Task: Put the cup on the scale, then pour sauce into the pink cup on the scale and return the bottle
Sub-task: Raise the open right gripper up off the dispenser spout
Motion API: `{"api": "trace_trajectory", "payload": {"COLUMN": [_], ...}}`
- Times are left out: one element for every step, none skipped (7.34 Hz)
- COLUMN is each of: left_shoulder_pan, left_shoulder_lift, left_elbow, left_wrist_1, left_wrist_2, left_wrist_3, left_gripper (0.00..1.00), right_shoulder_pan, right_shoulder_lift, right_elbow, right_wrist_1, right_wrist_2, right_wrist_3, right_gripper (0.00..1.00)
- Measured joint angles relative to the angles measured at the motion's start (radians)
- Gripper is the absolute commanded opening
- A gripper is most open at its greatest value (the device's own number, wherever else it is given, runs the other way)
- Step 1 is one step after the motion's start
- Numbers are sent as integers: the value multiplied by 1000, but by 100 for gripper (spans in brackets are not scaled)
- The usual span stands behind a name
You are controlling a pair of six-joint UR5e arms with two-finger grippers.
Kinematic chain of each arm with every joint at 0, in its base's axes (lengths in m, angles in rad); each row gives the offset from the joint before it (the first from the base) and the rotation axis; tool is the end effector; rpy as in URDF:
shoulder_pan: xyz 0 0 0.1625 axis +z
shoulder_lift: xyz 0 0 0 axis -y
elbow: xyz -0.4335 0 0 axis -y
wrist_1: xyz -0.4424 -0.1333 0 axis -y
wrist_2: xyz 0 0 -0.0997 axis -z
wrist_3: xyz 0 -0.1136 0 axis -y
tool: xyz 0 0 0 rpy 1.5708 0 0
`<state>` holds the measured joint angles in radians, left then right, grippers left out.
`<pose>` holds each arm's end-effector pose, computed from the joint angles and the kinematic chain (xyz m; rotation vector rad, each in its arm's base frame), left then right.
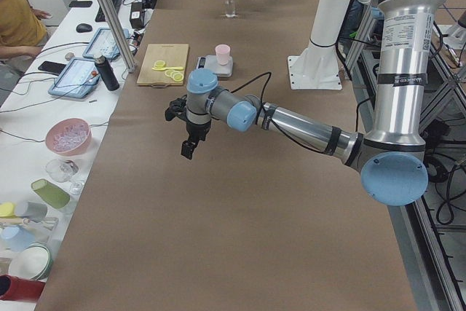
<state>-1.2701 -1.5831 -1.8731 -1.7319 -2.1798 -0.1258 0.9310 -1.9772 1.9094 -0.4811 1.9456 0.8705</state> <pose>0.0998 -0.5525 0.4962 0.3250 0.6836 0.3113 -0.1725 -0.3854 0.5608 0.5002 -0.9389 0.0171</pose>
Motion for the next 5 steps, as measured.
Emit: {"api": "trace_trajectory", "payload": {"left_shoulder_pan": [0, 0, 0, 0, 0], "left_shoulder_lift": [0, 0, 0, 0, 0], "left_elbow": [0, 2, 2, 3, 4], "left_wrist_1": [0, 0, 0, 0, 0], "left_wrist_2": [0, 0, 0, 0, 0], "left_wrist_3": [0, 0, 0, 0, 0], "left_gripper": [97, 97, 97, 97, 97], "right_shoulder_pan": [35, 59, 91, 132, 171], "right_shoulder_lift": [1, 2, 6, 16, 35], "right_elbow": [28, 47, 57, 62, 66], "right_wrist_1": [-54, -97, -133, -175, -226], "right_wrist_2": [44, 81, 124, 169, 200], "right_wrist_3": [-23, -39, -58, -90, -127], "right_gripper": [99, 99, 100, 100, 100]}}
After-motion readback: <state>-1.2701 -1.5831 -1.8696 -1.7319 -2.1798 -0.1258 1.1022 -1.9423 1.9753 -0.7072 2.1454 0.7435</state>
